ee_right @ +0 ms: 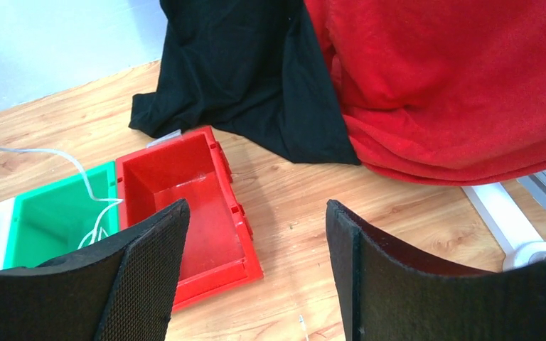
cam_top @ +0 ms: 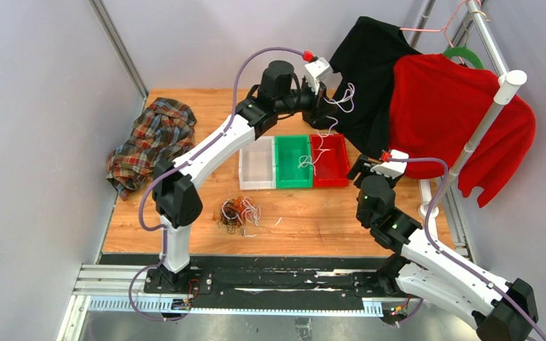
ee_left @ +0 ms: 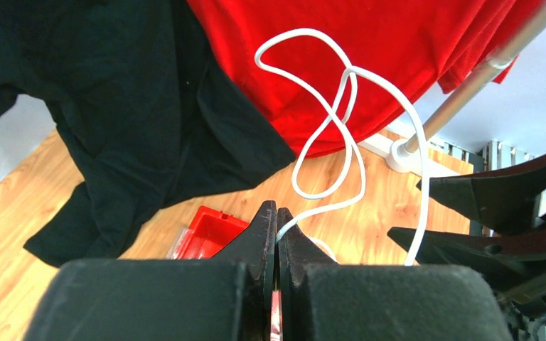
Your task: Untangle the cables
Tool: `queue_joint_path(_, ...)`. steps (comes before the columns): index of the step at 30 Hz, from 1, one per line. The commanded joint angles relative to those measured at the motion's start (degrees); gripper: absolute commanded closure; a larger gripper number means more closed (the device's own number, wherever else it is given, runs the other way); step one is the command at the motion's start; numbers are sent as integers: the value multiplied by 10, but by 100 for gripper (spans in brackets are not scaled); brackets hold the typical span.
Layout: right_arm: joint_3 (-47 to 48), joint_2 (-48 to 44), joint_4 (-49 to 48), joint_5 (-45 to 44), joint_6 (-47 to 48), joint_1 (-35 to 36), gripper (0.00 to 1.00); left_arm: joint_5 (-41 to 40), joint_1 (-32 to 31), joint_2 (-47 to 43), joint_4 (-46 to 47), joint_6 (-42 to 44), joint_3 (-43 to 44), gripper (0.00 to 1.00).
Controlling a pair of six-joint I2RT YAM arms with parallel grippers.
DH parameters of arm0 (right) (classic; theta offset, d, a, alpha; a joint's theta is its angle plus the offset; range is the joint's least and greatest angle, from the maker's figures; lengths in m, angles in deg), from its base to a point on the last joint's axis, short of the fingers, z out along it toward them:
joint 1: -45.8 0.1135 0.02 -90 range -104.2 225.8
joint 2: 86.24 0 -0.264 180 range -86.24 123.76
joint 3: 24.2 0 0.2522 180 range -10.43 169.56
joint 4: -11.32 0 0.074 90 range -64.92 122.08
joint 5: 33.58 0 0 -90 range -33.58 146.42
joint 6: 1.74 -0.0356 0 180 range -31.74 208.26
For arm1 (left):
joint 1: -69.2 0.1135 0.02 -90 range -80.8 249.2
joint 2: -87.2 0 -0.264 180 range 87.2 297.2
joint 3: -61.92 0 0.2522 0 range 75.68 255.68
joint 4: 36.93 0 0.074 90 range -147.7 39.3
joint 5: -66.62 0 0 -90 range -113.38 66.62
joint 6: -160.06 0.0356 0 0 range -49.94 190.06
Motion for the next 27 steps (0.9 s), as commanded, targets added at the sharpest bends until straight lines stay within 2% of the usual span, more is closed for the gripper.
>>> queue_joint_path(1,-15,-2,3,-9,-23,-19,30,1,-6,28,32,-18,36,100)
queue_joint_path(13,-12,18,3,23,-40,-36,31,1,-6,30,52,-36,81,100)
queue_joint_path(19,-8,11,6,38,-42,-44,32,-2,-6,7,60,-37,69,100)
queue_joint_path(27,-18,-3,19,35,-52,-46,32,-14,-7,28,59,-1,26,100)
